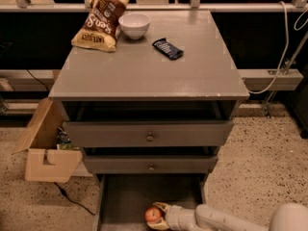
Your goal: Pick apple from bottom drawer and place on counter
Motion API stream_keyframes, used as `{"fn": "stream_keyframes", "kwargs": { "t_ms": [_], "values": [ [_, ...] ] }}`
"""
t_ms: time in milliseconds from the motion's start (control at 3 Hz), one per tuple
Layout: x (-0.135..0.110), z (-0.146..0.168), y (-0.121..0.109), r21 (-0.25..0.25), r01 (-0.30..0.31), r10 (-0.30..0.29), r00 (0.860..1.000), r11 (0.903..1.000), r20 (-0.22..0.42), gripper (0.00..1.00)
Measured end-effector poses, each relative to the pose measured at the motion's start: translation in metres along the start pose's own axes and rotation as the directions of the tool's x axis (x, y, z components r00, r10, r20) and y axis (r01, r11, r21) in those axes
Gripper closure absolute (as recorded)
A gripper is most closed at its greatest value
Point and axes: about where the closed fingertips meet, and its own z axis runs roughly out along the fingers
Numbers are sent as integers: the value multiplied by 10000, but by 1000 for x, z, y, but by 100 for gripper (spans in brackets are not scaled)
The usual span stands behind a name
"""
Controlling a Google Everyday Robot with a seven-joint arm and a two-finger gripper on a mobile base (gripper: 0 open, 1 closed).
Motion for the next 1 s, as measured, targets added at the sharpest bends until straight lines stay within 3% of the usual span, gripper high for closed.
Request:
{"fn": "stream_keyframes", "kwargs": {
  "t_ms": [333,667,1000],
  "values": [
    [-40,-109,-6,-310,1313,-1296,9903,9909,506,100],
    [-72,-192,-39,-482,2189,-2167,9751,9746,469,100],
    [-89,-197,-24,-1070,2358,-2258,9693,9659,978,100]
  ]
}}
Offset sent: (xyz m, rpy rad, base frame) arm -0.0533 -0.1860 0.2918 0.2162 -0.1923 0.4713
